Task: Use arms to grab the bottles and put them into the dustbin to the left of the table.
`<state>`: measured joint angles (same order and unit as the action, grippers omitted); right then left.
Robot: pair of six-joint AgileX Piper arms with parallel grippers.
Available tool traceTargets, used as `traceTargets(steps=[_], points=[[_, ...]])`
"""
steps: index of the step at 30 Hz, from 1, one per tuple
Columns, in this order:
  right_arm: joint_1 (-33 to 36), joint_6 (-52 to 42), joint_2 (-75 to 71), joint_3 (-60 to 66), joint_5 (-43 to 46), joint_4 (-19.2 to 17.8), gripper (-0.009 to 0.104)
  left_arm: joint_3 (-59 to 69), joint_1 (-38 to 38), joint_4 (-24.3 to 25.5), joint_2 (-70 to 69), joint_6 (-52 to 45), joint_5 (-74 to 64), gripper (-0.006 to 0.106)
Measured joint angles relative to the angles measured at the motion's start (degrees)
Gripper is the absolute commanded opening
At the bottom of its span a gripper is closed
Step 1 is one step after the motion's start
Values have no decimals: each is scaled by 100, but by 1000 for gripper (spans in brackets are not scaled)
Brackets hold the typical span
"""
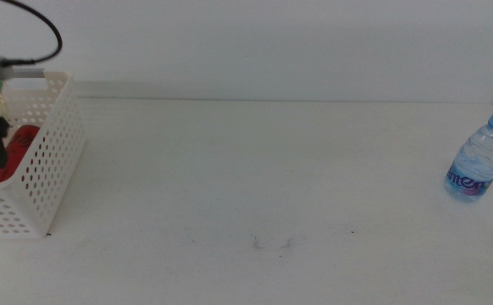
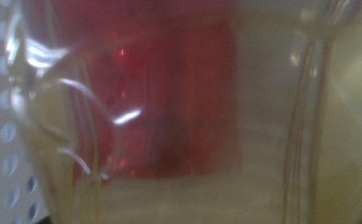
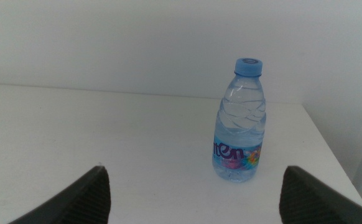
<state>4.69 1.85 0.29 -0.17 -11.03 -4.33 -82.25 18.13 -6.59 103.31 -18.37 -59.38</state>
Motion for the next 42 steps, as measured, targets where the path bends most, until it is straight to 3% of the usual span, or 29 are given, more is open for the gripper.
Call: traceTargets(steps=[3,8,9,19,23,31,36,42], points=[[0,0,0,0,0,0,90,0,5,0,260,-76,103,25],[0,0,0,0,0,0,90,0,5,-32,464,-230,265,88],[0,0,0,0,0,0,90,0,5,-32,464,-266,337,94],[0,0,0,0,0,0,90,-372,-407,-414,-576,-289,233,94],[0,0,0,0,0,0,90,-396,-1169,-600,-1547,-440,8,94],[0,0,0,0,0,0,90,-878,-3291,-1792,-3208,-1074,-854,94],[0,0,0,0,0,0,90,-1013,-4132,-1783,-3575,-1024,-1006,94],[0,0,0,0,0,0,90,-1024,-4260,-1757,-3608,-1015,-942,94]])
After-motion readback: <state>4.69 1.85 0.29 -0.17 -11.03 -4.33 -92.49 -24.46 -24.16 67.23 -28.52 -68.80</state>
